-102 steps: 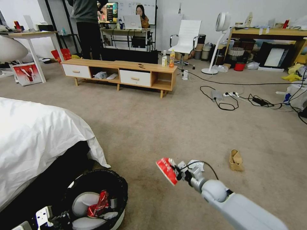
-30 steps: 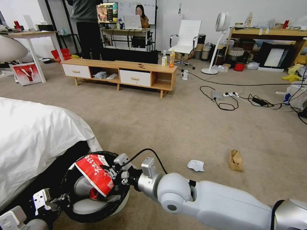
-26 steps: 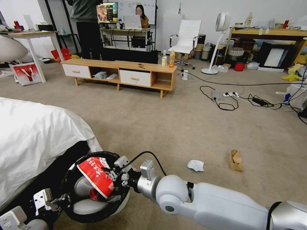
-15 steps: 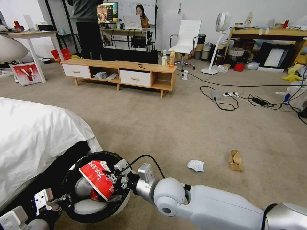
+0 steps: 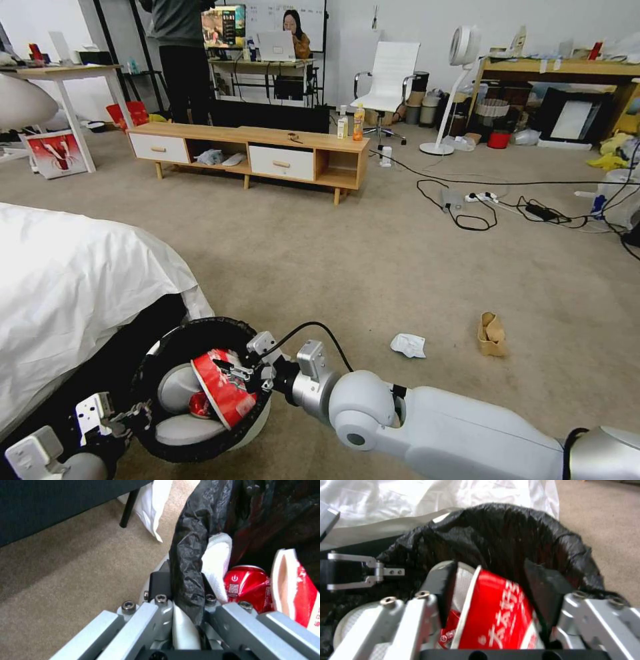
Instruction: Pick up the trash bin and place the garbage on the floor into it.
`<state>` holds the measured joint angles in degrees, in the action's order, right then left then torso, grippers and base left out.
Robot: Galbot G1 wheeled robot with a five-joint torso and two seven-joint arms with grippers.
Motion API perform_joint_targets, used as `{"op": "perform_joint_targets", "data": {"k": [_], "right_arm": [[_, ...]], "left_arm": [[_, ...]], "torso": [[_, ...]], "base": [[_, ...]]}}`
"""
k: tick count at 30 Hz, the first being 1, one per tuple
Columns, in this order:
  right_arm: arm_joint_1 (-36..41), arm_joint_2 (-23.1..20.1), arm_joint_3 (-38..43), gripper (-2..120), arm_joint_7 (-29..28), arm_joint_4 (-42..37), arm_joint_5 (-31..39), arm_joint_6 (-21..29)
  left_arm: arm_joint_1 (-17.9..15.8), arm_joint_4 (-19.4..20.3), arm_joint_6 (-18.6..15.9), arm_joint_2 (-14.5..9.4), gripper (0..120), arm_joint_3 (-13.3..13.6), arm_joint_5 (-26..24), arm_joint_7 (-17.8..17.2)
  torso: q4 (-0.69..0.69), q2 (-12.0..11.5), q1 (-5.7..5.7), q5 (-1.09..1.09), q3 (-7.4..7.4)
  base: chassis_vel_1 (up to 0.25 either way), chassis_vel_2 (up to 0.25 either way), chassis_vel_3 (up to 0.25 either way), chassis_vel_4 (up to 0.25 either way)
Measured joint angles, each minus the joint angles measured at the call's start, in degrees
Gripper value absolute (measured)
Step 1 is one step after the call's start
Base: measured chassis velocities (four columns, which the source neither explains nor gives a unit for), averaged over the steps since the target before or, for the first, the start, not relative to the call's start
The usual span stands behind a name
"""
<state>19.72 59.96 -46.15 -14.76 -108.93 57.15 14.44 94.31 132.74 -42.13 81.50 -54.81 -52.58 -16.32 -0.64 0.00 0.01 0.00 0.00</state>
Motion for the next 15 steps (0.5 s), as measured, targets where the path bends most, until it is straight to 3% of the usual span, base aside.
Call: {"op": "perform_joint_targets", "data": {"k": [5, 7, 15], "right_arm": [[-0.2, -0.3, 0.4, 75, 0.0, -0.4, 0.0, 0.0], [-0.5, -0.5, 0.9, 87, 0.0, -0.9, 0.0, 0.1], [-0.7, -0.5, 1.9, 100, -0.1, -1.9, 0.4, 0.3]], "left_arm": [[-0.3, -0.4, 0.0, 0.0, 3, 0.1, 0.0, 0.0], [-0.5, -0.7, 0.0, -0.1, 3, 0.1, 0.0, 0.0], [-0.7, -1.0, 0.0, -0.1, 3, 0.1, 0.0, 0.0]], "torso": [[0.00, 0.0, 0.00, 0.00, 0.00], [0.00, 0.0, 0.00, 0.00, 0.00], [0.00, 0.0, 0.00, 0.00, 0.00]], "base": [[0.000, 0.000, 0.000, 0.000], [0.000, 0.000, 0.000, 0.000], [0.000, 0.000, 0.000, 0.000]]}}
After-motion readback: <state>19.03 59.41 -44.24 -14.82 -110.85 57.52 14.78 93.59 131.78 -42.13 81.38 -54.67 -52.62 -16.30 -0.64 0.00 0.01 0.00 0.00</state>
